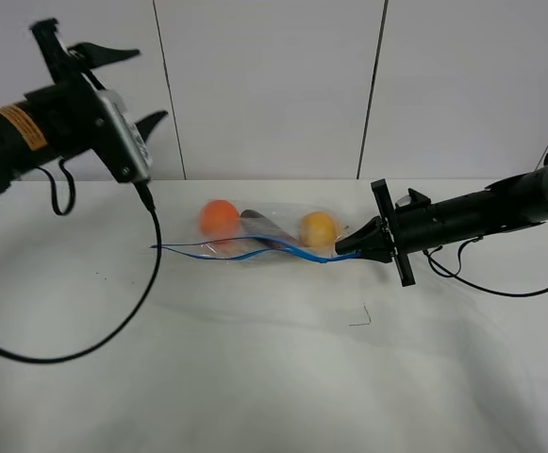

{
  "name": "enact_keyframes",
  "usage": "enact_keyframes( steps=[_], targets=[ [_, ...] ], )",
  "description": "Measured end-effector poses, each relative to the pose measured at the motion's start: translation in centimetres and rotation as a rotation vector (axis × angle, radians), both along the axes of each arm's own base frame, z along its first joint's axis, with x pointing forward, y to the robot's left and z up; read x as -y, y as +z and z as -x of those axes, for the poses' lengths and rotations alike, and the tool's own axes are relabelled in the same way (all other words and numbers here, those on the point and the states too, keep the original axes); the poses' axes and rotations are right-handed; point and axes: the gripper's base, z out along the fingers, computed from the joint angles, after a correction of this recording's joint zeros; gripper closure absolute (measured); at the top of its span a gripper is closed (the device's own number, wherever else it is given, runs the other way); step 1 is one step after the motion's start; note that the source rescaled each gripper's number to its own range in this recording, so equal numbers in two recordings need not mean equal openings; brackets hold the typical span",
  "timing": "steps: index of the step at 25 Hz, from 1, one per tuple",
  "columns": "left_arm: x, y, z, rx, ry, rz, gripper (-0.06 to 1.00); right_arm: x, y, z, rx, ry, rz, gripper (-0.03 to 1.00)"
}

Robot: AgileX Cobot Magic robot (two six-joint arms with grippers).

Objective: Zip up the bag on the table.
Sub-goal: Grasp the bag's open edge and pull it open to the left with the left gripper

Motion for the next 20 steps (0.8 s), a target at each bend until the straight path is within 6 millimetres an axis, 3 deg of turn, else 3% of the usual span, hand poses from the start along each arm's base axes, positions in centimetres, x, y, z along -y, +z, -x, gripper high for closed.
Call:
enact_keyframes(
  steps=[5,10,14,20],
  targets=[
    [6.0,-3.1,3.1,-0.099,-0.225,-0.032,-0.02,0.0,0.0,0.0,0.000,0.000,0.000,0.97],
    [9.8,-6.8,3.9,-0.199,-0.332,-0.027,-0.02,0.0,0.0,0.0,0.000,0.000,0.000,0.97],
    [11.8,-9.4,3.6,-0.239,-0.377,0.013,-0.02,0.0,0.0,0.0,0.000,0.000,0.000,0.97],
    [13.3,-12.7,2.0,-0.270,-0.393,0.068,-0.02,0.0,0.0,0.0,0.000,0.000,0.000,0.97]
  ],
)
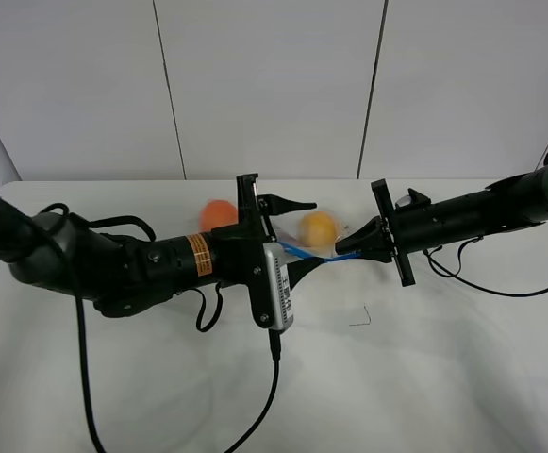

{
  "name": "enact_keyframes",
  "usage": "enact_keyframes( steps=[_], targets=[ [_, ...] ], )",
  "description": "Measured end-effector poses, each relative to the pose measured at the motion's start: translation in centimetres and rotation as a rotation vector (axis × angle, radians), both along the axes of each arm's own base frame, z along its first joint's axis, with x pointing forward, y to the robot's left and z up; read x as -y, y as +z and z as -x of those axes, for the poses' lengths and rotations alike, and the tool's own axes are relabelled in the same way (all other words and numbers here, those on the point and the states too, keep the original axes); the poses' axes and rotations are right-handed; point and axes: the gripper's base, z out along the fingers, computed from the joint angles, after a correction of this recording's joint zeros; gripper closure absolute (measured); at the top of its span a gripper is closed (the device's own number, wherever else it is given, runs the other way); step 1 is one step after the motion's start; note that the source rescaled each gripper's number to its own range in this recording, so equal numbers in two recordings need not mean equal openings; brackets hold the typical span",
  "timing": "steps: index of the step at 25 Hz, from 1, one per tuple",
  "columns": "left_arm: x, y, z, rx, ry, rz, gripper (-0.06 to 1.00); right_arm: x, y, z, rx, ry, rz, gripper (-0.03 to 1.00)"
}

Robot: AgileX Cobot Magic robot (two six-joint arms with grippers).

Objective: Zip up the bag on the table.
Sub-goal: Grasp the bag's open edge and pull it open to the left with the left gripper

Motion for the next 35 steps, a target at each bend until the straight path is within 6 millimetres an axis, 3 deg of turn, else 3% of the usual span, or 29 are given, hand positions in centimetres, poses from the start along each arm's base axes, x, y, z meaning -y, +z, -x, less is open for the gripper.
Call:
enact_keyframes(
  steps=[9,14,20,23,27,35],
  targets=[
    [0.5,-3.2,-0.4,-0.039,-0.015,0.034,-0.02,0.0,0.0,0.0,0.000,0.001,0.001,0.97],
    [1.0,-4.5,-1.6,-0.050,0.016,0.042,-0.02,0.0,0.0,0.0,0.000,0.001,0.001,0.97],
    [1.1,-4.7,-2.2,-0.048,0.053,0.054,-0.01,0.0,0.0,0.0,0.000,0.001,0.001,0.97],
    [1.1,-4.7,-2.2,-0.048,0.053,0.054,0.05,0.0,0.0,0.0,0.000,0.001,0.001,0.97],
    [1.4,-4.7,-1.9,-0.049,0.046,0.056,0.11,0.0,0.0,0.0,0.000,0.001,0.001,0.97],
    [2.6,-4.6,-1.2,-0.064,0.063,0.079,0.12,0.0,0.0,0.0,0.000,0.001,0.001,0.97]
  ],
)
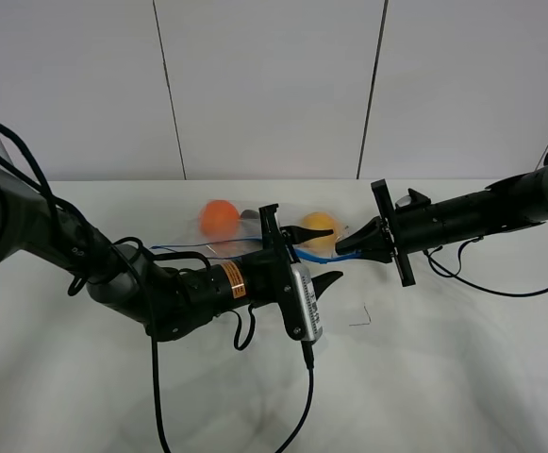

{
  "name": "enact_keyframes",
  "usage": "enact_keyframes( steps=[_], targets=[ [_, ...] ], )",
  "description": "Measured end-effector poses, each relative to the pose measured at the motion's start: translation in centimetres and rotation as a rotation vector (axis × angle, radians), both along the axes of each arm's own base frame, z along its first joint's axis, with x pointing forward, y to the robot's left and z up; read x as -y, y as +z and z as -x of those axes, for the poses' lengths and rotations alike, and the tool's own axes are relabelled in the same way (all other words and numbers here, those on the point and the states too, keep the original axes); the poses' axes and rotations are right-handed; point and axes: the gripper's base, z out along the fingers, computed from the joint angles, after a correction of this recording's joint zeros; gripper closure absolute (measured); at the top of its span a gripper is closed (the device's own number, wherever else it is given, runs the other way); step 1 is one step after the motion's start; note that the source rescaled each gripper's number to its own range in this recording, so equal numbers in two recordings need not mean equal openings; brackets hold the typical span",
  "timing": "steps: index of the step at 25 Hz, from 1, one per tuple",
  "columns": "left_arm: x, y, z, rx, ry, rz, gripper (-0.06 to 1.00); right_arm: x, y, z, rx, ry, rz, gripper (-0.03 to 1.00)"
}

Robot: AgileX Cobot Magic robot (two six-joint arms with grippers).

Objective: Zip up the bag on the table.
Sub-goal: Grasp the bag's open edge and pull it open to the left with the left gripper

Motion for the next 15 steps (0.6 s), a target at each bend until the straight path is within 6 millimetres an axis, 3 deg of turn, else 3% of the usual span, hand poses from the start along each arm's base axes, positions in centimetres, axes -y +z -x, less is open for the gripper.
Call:
enact_keyframes(
  steps=[2,8,15],
  targets=[
    [-0.2,0.1,-0.3,-0.006,0.041,0.014,0.14,0.0,0.0,0.0,0.000,0.000,0.000,0.97],
    [-0.5,-0.4,0.0,-0.004,0.046,-0.010,0.33,0.0,0.0,0.0,0.000,-0.002,-0.002,0.97],
    [-0.8,-0.9,0.5,-0.020,0.041,-0.027,0.36,0.0,0.0,0.0,0.000,0.000,0.000,0.97]
  ],
)
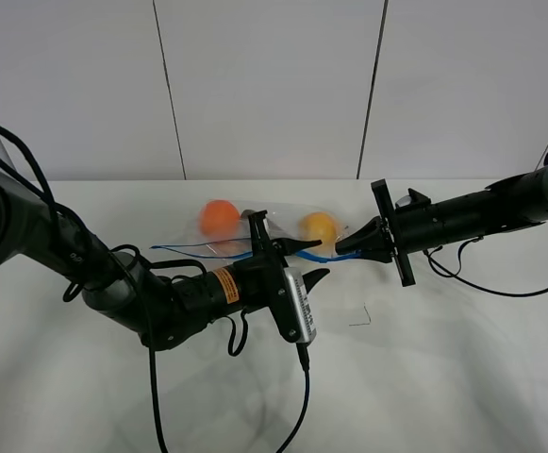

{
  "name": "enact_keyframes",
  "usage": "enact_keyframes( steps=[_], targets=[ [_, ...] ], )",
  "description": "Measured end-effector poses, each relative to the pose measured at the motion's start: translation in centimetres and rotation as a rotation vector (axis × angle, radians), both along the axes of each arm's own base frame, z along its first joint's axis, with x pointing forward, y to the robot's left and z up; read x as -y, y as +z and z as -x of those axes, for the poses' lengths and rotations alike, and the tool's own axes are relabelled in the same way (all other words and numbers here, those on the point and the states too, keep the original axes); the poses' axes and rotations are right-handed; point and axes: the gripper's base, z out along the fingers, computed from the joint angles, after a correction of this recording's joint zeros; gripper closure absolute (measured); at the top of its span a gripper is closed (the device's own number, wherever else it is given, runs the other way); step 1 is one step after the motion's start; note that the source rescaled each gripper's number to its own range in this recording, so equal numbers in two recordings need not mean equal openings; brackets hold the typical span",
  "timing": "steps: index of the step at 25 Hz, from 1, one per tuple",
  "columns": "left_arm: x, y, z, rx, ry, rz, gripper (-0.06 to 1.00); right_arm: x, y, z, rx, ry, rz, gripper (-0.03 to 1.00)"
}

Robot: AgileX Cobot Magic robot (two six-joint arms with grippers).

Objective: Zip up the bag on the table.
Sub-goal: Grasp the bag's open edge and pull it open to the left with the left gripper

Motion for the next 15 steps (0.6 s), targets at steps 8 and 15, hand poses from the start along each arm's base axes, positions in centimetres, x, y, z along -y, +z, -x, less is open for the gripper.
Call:
enact_keyframes(
  steps=[8,15],
  targets=[
    [0.54,0.54,-0.62,0.019,-0.005,0.006,0.36,0.00,0.00,0.00,0.000,0.000,0.000,0.97],
    [0.54,0.22,-0.65,-0.002,-0.005,-0.029,0.40,0.00,0.00,0.00,0.000,0.000,0.000,0.97]
  ],
)
